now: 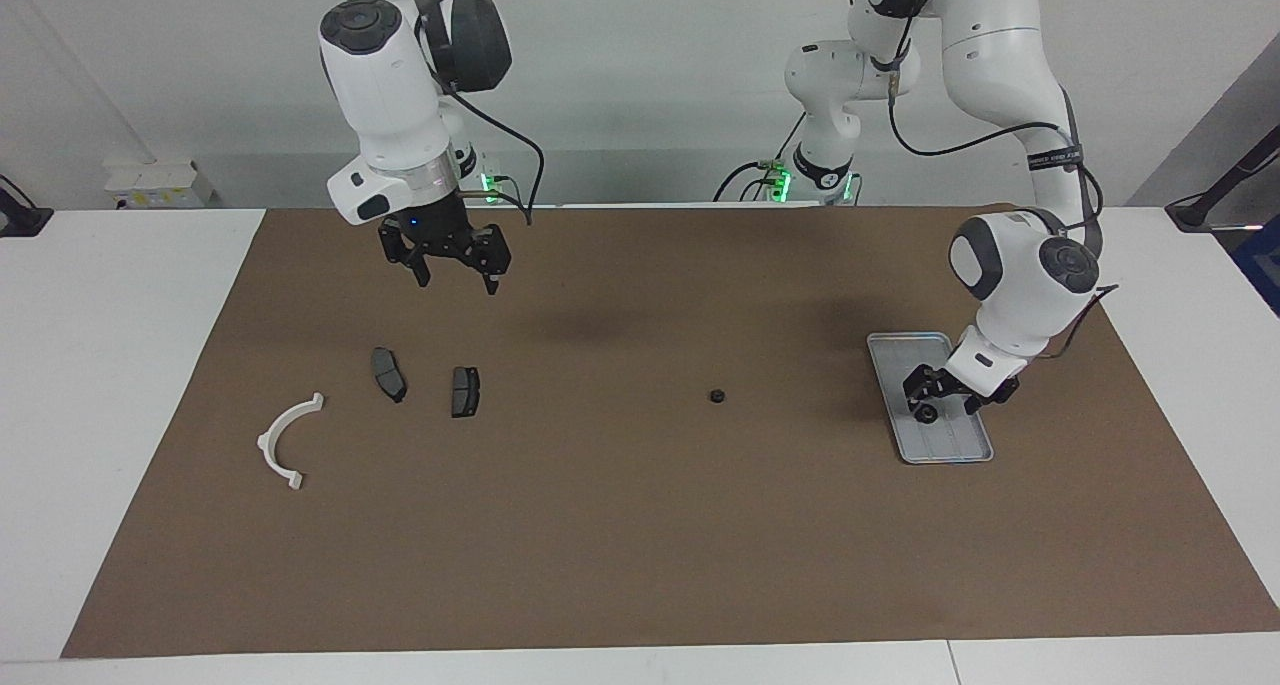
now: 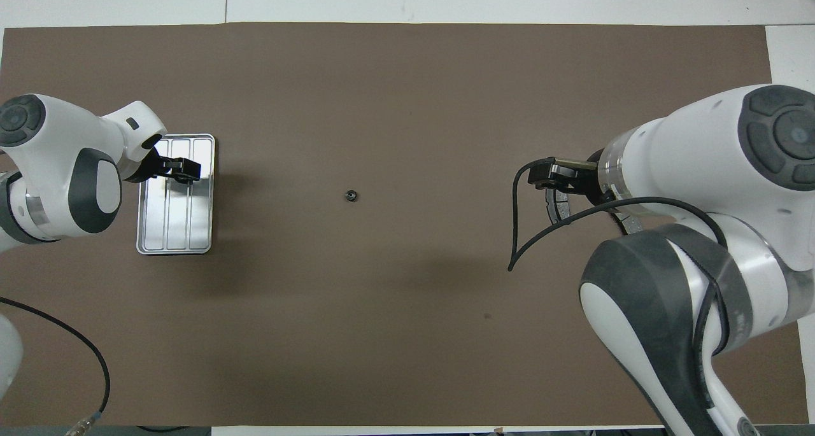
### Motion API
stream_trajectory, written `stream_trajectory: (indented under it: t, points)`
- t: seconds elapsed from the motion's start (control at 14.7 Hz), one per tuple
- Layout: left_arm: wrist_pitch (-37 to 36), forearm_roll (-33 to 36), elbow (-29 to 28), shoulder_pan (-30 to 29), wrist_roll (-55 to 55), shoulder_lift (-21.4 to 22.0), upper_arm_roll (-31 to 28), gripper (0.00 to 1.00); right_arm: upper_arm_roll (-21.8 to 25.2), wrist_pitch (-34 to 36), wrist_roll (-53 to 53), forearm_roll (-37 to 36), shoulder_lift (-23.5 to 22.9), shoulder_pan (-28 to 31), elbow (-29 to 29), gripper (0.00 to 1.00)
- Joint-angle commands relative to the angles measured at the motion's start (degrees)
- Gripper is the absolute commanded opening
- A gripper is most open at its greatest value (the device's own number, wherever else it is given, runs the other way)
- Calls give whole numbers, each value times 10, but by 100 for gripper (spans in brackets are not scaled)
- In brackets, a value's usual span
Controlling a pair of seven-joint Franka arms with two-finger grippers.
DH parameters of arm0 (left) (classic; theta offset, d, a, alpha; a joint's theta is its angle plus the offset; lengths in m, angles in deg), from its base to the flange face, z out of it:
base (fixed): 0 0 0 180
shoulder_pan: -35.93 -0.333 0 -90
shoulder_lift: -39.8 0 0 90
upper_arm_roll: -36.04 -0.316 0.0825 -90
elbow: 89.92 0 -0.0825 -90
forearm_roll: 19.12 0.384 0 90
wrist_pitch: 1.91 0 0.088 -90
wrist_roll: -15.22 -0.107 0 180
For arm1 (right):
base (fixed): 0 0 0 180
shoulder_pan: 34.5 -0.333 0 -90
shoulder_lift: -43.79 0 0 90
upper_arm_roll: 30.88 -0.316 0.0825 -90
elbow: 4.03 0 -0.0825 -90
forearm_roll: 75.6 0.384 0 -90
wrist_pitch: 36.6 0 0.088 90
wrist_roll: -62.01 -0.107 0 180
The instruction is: Place bearing gear from tray to pile
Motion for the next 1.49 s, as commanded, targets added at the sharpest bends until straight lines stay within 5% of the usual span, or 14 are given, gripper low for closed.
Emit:
stream_trajectory:
  t: [0.0,0.34,0.41,0.68,0.75,1.09,1.43]
  points:
    - [13,-7,-4,10,-6,-2,-6,93,-1,13,-12,3,4,1,1,100]
    - [24,-7,-3,18,-4,-9,-6,90,-3,-6,-147,5,-2,-25,-5,96]
    - [24,-7,-3,18,-4,-9,-6,81,-3,-18,-165,6,-11,-36,-8,96]
    - [20,-7,-1,22,19,-9,-6,8,-3,-55,-224,6,-63,-80,-7,100]
    - [20,-7,-1,23,20,-9,-6,0,-3,-63,-244,6,-78,-91,-2,100]
    - [-1,-7,14,21,20,-9,-6,0,-3,-95,-319,-1,-161,-136,48,100]
    - [-122,-10,121,15,20,-19,-6,0,-1,-90,-365,-6,-240,-177,128,100]
